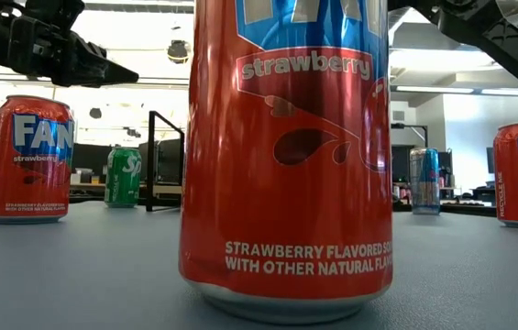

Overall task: Place canned beverage on shelf
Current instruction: Put the middle blue soda can on the shelf

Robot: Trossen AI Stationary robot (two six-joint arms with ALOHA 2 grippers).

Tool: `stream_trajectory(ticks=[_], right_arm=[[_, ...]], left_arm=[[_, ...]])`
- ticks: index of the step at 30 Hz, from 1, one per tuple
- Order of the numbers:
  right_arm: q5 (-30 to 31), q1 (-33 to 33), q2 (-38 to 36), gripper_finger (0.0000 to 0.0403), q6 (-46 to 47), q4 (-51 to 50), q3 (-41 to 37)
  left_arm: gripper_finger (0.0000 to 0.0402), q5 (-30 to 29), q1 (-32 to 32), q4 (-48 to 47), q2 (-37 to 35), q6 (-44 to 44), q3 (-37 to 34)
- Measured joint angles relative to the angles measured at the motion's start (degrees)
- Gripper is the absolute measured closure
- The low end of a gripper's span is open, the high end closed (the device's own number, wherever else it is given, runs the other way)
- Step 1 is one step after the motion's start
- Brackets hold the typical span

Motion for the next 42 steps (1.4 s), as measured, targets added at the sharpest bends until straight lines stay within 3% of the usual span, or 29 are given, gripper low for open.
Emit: stream_trajectory(ticks=[21,42], right_arm=[[-4.4,0.4,0.3,0.0132,-2.2,0.1,-0.3],[-4.1,-0.1,1.5,0.0132,-2.9,0.2,-0.9]], left_arm=[[0.0379,0.0,0.0,-0.2,0.0,-0.2,0.0],[0.0379,0.0,0.0,-0.3,0.0,-0.2,0.0]])
